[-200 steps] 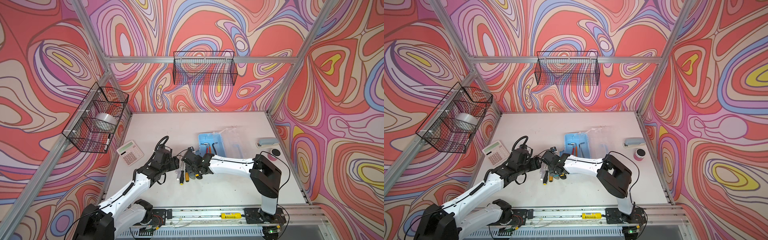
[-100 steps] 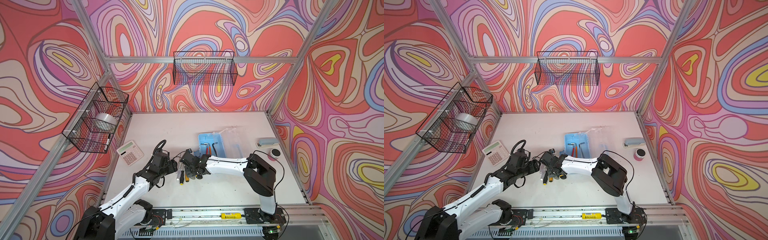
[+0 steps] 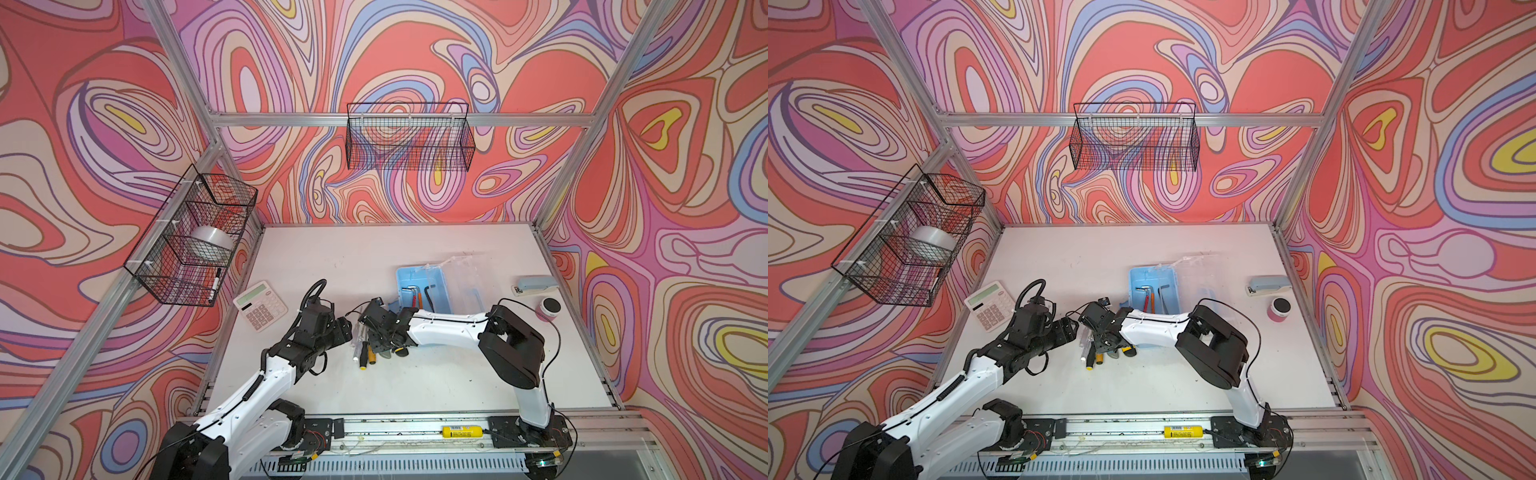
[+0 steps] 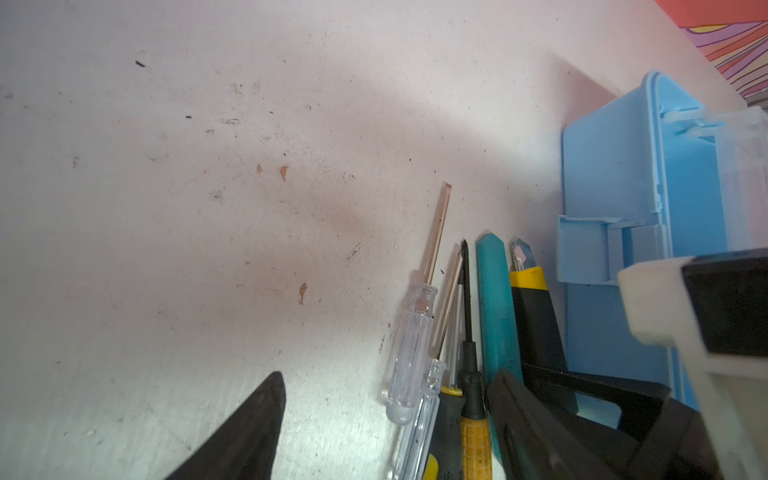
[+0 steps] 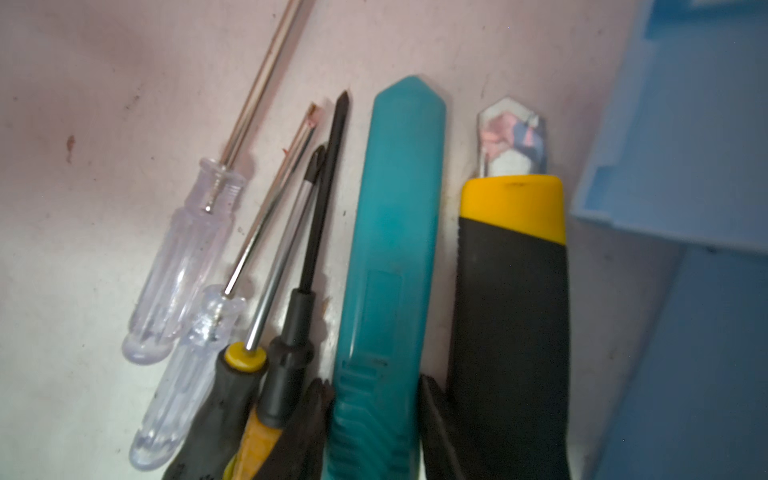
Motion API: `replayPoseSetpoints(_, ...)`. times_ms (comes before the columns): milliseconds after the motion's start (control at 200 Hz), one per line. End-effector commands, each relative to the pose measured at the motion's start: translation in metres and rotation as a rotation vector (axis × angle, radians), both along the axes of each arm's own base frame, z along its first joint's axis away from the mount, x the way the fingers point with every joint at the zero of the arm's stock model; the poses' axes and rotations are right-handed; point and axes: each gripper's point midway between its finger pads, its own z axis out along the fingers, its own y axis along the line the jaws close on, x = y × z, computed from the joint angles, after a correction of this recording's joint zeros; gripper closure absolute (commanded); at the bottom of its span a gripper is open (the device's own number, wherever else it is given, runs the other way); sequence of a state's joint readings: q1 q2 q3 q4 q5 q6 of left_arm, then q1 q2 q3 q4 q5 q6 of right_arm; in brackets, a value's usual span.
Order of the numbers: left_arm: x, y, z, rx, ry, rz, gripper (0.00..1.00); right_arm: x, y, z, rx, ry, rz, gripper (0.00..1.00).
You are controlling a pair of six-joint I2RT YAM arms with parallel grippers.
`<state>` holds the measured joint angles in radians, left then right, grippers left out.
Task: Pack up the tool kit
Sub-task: 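Lower the right gripper and grasp the teal utility knife, then lift the teal knife with the right gripper and place it in the box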
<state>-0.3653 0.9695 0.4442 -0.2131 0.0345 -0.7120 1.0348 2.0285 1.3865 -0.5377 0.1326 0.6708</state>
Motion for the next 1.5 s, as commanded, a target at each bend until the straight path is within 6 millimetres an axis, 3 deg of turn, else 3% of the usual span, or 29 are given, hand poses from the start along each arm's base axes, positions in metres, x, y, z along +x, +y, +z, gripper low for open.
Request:
replayPoseSetpoints(0, 0.004, 0.000, 0.001, -0.016, 0.000, 0.013, 0.21, 0.003, -0.003, -0.008, -0.009, 0.013, -0.014, 0.63)
replayPoseSetpoints(396, 0.007, -0.003, -0.002, -0.019, 0.007, 0.009, 0.22, 0.012, -0.004, -0.019, -0.084, 0.010, -0.009, 0.62)
replayPoseSetpoints(736, 0.011, -0.004, -0.005, -0.018, 0.009, 0.007, 0.22, 0.014, -0.003, -0.016, -0.100, 0.001, 0.002, 0.68)
replayPoseSetpoints(1232, 0.016, -0.003, -0.003, -0.007, -0.001, 0.018, 0.22, 0.014, 0.000, 0.031, -0.026, -0.048, 0.033, 0.75)
replayPoseSetpoints(1492, 0.018, 0.002, 0.000, 0.009, -0.005, 0.043, 0.22, 0.016, -0.014, 0.075, -0.003, -0.126, 0.015, 0.77)
